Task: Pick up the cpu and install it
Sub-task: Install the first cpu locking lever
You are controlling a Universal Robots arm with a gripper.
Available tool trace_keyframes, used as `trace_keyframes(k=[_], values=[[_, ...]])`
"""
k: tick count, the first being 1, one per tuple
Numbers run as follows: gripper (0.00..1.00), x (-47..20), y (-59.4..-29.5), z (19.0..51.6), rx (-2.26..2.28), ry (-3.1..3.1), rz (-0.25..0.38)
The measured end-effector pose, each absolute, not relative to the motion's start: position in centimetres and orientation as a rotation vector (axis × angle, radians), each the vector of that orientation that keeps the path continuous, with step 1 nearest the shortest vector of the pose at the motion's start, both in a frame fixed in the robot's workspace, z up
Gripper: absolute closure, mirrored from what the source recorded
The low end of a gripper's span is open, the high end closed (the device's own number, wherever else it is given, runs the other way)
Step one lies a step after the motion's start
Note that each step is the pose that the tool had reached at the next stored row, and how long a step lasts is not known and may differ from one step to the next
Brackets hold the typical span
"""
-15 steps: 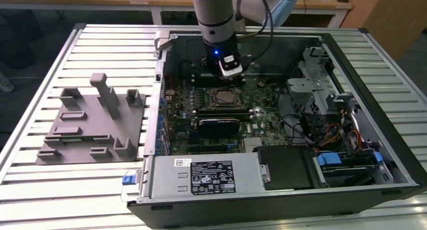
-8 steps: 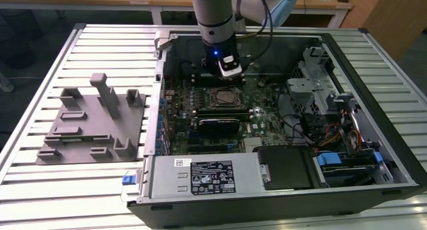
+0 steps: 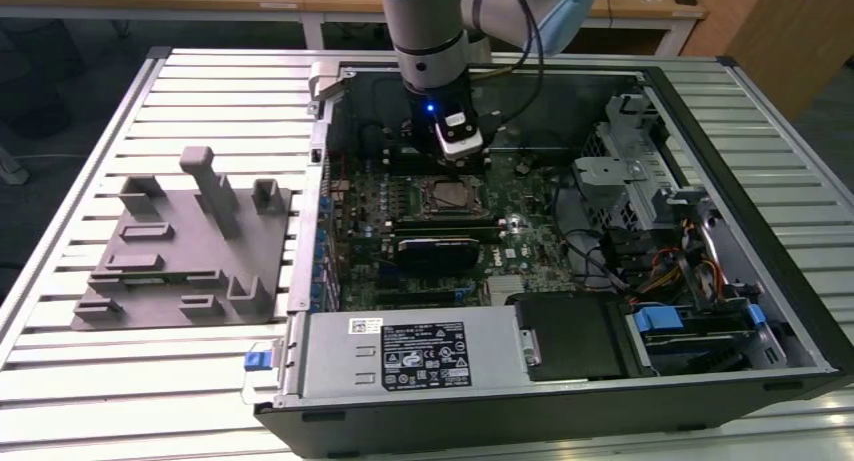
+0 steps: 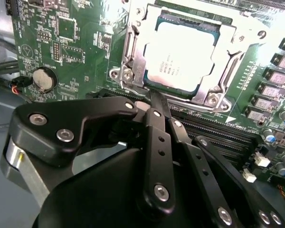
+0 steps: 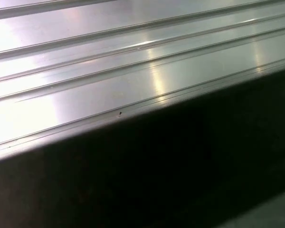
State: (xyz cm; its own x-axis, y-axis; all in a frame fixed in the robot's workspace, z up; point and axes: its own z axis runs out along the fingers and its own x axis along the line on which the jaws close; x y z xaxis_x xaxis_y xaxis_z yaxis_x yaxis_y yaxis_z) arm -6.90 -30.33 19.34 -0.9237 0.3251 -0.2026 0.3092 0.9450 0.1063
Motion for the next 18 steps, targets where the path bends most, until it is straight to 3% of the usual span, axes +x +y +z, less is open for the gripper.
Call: trace_keyframes(k=[18], values=[[0.89,-6.39,-30.32,19.28,0.476,2.881,0.107]])
